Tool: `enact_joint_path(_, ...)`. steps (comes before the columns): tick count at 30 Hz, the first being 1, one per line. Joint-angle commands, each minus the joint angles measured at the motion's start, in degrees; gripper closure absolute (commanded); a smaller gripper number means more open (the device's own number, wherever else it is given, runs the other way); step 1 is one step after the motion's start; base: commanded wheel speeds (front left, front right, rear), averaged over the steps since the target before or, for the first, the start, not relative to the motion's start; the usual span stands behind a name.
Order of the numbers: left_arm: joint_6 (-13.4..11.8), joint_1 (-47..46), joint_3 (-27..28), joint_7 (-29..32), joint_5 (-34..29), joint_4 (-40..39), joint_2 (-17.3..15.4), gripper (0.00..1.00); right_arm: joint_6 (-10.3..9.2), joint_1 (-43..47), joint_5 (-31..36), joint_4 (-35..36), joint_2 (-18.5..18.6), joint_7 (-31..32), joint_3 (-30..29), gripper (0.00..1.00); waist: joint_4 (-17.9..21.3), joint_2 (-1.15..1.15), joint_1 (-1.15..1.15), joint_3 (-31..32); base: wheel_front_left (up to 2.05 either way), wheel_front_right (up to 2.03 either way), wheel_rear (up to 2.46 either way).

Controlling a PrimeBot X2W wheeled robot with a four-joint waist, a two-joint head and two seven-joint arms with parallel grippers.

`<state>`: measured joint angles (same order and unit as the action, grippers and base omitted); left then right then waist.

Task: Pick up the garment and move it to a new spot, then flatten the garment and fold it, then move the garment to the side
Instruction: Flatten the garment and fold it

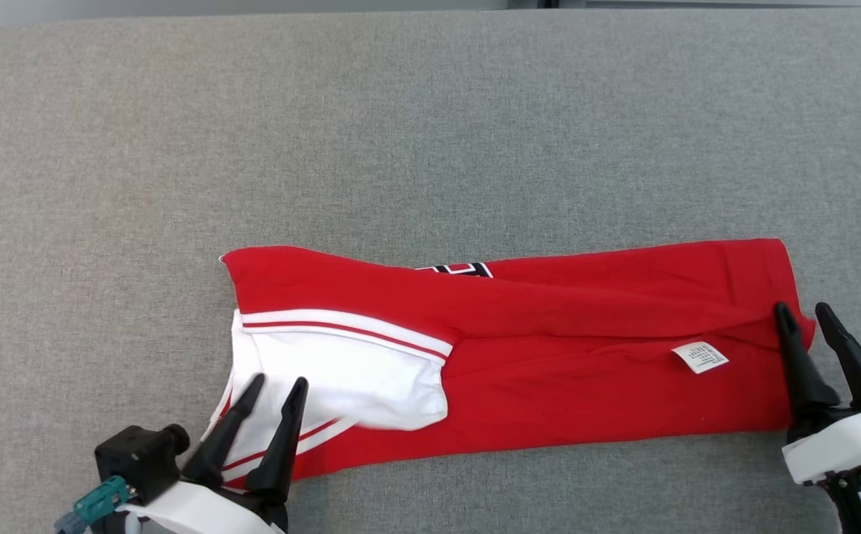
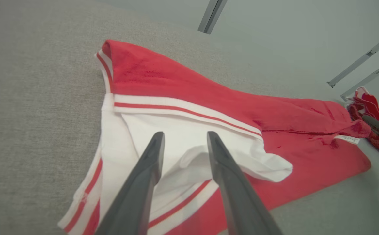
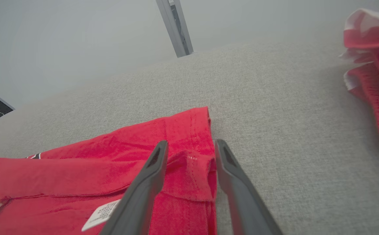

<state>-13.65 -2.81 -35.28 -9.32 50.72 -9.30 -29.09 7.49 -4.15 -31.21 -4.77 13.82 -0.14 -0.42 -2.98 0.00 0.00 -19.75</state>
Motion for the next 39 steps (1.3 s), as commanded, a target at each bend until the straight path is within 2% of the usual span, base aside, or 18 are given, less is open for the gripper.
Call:
enact_joint_path(1, -0.86, -1.35, 0.76, -1.11, -1.23, 0.84, -0.06, 0.0, 0.01, 0.17, 0.68, 0.07, -0.79, -1.17, -0.1, 0.0, 0.2, 0.0, 0.0, 0.68, 0.0, 0.0, 0.0)
enact_joint_path(9, -4.73, -3.39, 6.37, -5.44, -7.4, 1.11, 2.31, 0.0, 0.01, -0.48, 7.84, 3.28, -3.92, -6.42, -4.27, 0.0, 0.54, 0.0, 0.0, 3.49, 0.0, 0.0, 0.0)
enact_joint_path(16, -5.92, -4.94, 14.99, -5.78, -14.7, -0.5, 5.45, 0.0, 0.01, -0.41, 12.46, 5.66, -5.32, -6.61, -5.67, 0.0, 0.26, 0.0, 0.0, 6.34, 0.0, 0.0, 0.0)
enact_joint_path(24, -3.09, -2.12, 20.68, -5.76, -19.75, 0.88, 5.83, 0.0, 0.01, 1.93, 14.52, 5.95, -6.04, -5.95, -5.0, 0.0, 0.56, 0.0, 0.0, 9.23, 0.0, 0.0, 0.0)
enact_joint_path(34, 4.53, 2.39, 24.43, -5.77, -21.68, 3.99, 5.85, 0.0, 0.01, 4.48, 15.27, 5.14, -6.13, -5.5, -4.46, 0.0, 0.61, 0.0, 0.0, 11.02, 0.0, 0.0, 0.0)
enact_joint_path(39, 6.48, 3.51, 25.68, -5.77, -22.3, 5.57, 7.19, 0.0, 0.01, 4.5, 15.51, 5.15, -6.03, -5.27, -4.72, 0.0, 0.27, 0.0, 0.0, 11.02, 0.0, 0.0, 0.0)
